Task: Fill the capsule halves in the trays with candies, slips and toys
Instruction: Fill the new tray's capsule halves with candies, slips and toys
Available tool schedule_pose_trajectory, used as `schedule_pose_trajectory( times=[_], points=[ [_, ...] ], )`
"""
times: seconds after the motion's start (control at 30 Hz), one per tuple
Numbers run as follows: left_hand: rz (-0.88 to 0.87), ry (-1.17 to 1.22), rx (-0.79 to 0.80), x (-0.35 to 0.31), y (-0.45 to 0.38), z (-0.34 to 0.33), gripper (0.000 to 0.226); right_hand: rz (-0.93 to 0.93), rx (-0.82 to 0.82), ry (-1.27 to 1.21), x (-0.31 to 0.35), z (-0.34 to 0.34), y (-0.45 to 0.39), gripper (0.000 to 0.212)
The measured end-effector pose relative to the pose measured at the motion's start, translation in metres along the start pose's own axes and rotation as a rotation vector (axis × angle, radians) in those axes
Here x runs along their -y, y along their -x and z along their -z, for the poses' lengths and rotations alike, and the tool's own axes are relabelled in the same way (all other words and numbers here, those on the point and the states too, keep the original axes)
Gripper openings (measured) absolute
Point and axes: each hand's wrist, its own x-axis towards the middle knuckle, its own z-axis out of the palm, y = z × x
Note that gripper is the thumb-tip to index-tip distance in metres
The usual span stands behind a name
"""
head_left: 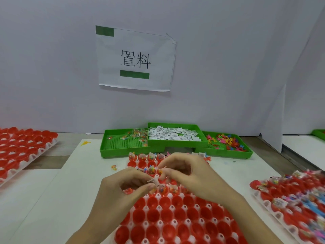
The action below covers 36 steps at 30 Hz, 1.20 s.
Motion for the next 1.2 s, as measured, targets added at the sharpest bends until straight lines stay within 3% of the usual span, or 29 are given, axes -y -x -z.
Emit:
schedule_pose_trajectory(
  times=[0.07, 0.2, 0.27, 0.37, 0.53, 0.6, 0.73, 0.87, 0.97, 1.03, 1.2],
  points=[
    [-0.010, -0.015, 0.014, -0.001, -0.001, 0.001, 0.014, -0.029, -0.109, 0.016, -0.010, 0.016, -0.005, 0.014],
    [0.002, -0.025, 0.019, -0.003, -0.004, 0.004, 0.013, -0.155, -0.525, 0.088, -0.046, 0.058, -0.026, 0.017],
    [0.012, -0.009, 0.022, -0.003, -0.004, 0.005, 0.015, -0.256, -0.652, 0.214, -0.070, 0.081, -0.042, 0.017],
    [0.032, 0.018, 0.017, -0.002, -0.004, 0.007, 0.014, -0.440, -0.629, 0.464, -0.110, 0.114, -0.066, 0.020],
    [0.044, 0.022, 0.005, -0.001, -0.004, 0.009, 0.015, -0.625, -0.332, 0.851, -0.165, 0.144, -0.086, 0.036],
    [0.046, 0.021, 0.011, 0.000, -0.005, 0.010, 0.016, -0.681, -0.257, 0.934, -0.181, 0.146, -0.086, 0.027],
    [0.034, -0.002, 0.024, 0.000, -0.006, 0.011, 0.013, -0.683, -0.249, 1.007, -0.190, 0.144, -0.095, 0.008],
    [0.025, -0.028, 0.038, 0.001, -0.004, 0.009, 0.009, -0.663, -0.242, 1.108, -0.186, 0.137, -0.096, 0.014],
    [0.023, -0.026, 0.046, 0.000, -0.003, 0.008, 0.008, -0.662, -0.275, 1.092, -0.179, 0.136, -0.090, 0.010],
    [0.020, -0.031, 0.054, -0.001, -0.003, 0.009, 0.008, -0.624, -0.380, 1.016, -0.169, 0.137, -0.085, 0.012],
    [0.013, -0.052, 0.068, -0.004, -0.002, 0.006, 0.010, -0.372, -0.701, 0.552, -0.115, 0.122, -0.060, 0.012]
  ],
)
